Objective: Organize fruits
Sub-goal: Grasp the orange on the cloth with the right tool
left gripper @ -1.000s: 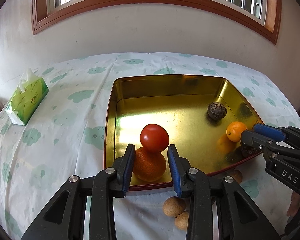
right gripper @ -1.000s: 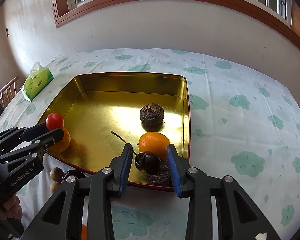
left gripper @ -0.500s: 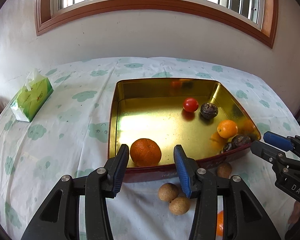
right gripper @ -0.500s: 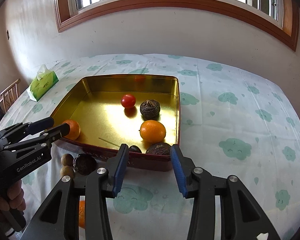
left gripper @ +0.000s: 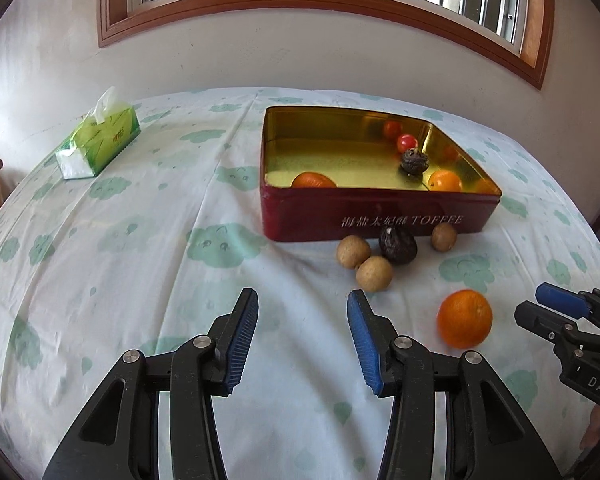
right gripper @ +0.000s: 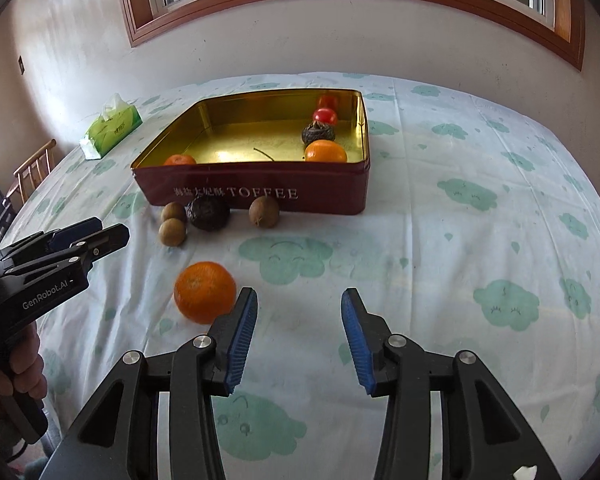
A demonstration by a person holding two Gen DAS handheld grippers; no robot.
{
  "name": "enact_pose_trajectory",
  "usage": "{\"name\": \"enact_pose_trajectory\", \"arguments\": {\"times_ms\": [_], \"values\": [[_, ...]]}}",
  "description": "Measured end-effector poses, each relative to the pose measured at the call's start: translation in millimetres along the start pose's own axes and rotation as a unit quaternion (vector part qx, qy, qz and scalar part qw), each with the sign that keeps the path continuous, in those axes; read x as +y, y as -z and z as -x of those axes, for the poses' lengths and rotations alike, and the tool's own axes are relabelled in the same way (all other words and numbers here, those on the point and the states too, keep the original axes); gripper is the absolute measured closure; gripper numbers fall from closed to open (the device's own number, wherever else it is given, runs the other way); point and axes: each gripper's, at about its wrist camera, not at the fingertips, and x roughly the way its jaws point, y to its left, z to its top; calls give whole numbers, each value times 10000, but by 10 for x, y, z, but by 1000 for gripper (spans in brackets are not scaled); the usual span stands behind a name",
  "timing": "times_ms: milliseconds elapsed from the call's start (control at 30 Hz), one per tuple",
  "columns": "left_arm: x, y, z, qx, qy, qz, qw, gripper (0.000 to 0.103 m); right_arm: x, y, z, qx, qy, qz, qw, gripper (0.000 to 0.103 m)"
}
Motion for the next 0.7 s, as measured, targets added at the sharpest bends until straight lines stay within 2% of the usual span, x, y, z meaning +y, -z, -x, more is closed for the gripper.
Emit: {"name": "enact_pose_trajectory", "arguments": {"times_ms": [233,267,400,700], "values": [[174,243,66,54,-132,159,9998,55,187,241,-76,241,-102,155,9995,61],[192,259,64,60,-165,170,9997,55,222,248,-81,237,-87,195,9995,58],[279,312,9,145,-191,292,9993,55,336,215,-120,238,-168,344,9990,59],[237,347,4,24,-269,79,9996,52,573,57,-295,174,-107,647,9977,56]]}}
